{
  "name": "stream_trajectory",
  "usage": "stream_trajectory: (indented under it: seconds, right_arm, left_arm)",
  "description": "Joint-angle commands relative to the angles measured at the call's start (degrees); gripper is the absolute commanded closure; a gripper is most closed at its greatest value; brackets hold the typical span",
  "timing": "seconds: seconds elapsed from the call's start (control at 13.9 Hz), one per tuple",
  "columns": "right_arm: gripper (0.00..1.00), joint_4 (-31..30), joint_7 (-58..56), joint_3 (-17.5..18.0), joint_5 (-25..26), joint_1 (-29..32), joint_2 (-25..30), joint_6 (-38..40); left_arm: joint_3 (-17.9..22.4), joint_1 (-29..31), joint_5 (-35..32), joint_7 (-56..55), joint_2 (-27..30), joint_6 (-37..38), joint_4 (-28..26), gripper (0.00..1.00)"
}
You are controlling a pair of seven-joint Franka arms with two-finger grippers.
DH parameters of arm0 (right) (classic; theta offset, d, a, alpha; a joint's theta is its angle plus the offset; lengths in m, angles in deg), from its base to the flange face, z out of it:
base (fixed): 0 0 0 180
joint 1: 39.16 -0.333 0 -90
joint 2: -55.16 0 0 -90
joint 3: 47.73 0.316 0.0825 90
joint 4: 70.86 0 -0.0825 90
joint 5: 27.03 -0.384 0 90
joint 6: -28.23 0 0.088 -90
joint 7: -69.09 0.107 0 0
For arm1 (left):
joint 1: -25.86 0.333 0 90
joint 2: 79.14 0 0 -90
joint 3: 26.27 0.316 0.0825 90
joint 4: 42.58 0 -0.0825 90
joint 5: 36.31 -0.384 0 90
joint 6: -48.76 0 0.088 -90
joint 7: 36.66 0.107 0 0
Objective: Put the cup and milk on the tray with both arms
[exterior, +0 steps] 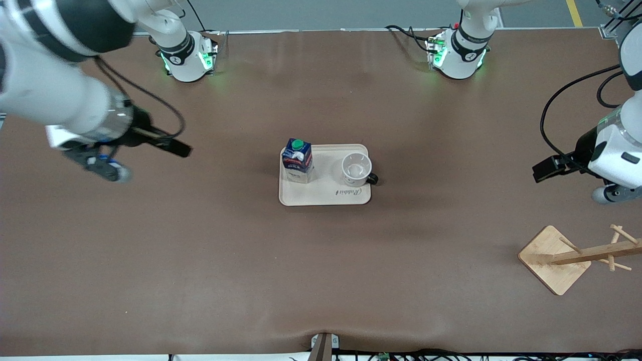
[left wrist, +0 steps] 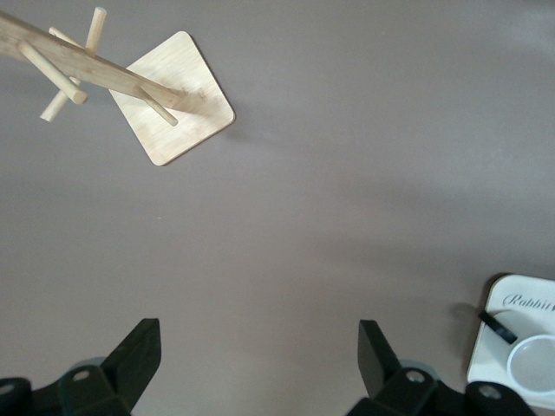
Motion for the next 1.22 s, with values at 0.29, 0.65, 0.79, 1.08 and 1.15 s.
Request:
stream_trajectory:
  seconds: [0.29, 0.65, 0.79, 1.08, 1.15]
  right_arm:
    - [0.0, -15.71, -27.4, 0.0, 7.48, 9.98, 13.75, -10.04]
    - [0.0, -24.47, -43.23, -0.35, 7.22, 17.72, 18.88, -12.47]
    - [0.0, -19.47, -43.07, -0.35, 7.66, 17.72, 18.01, -11.33]
    - [0.0, -17.43, -43.07, -0.44, 6.78, 19.22, 17.56, -10.79]
    - [0.0, -17.43, -42.98, -0.35, 6.87, 19.04, 17.65, -10.27]
  left_arm:
    - [-0.11, 0.23, -0.54, 3.55, 1.91, 1.1, -0.27, 0.0]
    - [5.42, -4.34, -0.28, 3.73, 7.61, 1.01, -3.77, 0.0]
    - [5.69, -4.35, 0.86, 7.22, 9.72, 1.01, -6.32, 0.0]
    - [6.48, -4.17, 3.06, 10.32, 12.89, 0.05, -10.63, 0.0]
    - [7.09, -4.26, 3.85, 10.32, 13.77, -0.65, -11.86, 0.0]
